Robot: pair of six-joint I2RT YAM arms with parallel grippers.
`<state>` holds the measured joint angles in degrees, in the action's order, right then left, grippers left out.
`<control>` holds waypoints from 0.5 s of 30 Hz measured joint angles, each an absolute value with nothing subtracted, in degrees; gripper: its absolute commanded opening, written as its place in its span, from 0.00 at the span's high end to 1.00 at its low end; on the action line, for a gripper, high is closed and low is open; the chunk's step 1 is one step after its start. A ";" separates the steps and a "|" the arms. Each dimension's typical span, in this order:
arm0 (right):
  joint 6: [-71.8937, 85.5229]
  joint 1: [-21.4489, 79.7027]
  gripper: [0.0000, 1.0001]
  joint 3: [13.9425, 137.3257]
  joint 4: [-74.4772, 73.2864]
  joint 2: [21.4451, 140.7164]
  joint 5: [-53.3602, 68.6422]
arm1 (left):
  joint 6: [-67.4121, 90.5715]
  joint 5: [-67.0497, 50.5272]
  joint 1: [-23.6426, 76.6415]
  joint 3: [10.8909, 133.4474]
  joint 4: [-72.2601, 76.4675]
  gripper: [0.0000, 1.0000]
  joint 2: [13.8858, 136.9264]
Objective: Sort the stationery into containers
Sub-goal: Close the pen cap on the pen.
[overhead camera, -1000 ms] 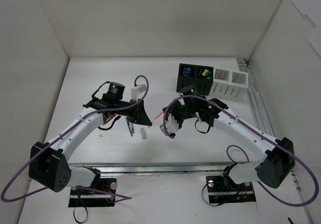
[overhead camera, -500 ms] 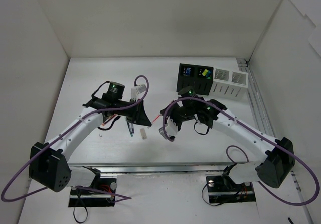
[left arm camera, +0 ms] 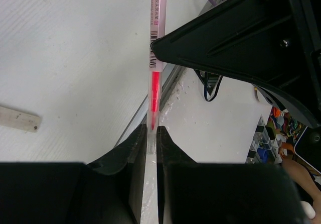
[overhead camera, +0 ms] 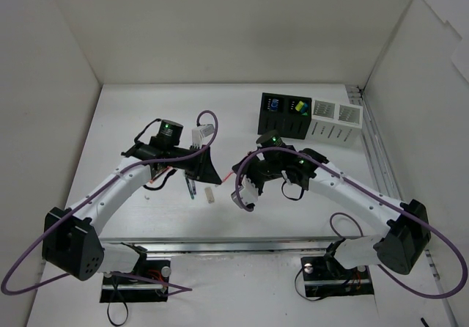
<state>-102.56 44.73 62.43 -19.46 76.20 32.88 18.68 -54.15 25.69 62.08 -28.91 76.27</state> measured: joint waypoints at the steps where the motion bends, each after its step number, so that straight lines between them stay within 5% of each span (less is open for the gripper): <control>1: -102.56 44.80 1.00 62.43 -19.42 76.20 32.82 | 18.68 -54.15 25.76 62.08 -28.91 1.00 76.27; 15: -97.47 44.82 1.00 63.44 -19.22 76.42 33.58 | 21.08 -53.93 25.78 60.71 -24.21 1.00 75.68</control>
